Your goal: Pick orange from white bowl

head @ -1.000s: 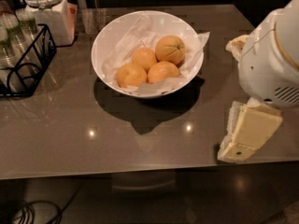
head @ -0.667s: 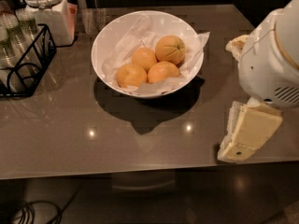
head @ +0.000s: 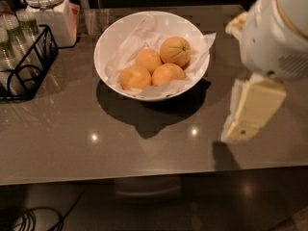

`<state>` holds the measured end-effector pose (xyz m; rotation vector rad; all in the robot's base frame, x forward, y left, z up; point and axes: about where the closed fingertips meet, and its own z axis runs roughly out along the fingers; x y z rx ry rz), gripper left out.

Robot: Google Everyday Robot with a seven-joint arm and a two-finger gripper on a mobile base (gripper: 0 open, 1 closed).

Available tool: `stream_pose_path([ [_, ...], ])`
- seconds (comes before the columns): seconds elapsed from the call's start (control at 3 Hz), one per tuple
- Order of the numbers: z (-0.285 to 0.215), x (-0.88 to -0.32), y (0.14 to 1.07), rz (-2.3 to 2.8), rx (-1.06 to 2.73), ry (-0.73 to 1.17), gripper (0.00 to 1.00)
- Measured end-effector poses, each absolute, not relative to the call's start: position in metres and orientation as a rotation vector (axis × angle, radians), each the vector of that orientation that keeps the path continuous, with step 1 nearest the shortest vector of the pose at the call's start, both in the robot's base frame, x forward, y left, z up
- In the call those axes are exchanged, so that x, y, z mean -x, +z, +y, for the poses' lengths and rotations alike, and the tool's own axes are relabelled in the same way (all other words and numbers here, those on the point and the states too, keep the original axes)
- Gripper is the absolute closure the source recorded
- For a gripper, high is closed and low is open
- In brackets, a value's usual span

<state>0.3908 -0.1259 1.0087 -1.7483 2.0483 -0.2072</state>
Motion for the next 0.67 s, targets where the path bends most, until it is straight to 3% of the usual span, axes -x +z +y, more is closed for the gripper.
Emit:
stream_pose_path([
  [0.33, -0.1, -0.444, 1.027, 1.969, 1.901, -0.223, 0.0],
  [0.67, -0.076, -0.452, 1.058, 1.879, 1.908, -0.239, 0.0],
])
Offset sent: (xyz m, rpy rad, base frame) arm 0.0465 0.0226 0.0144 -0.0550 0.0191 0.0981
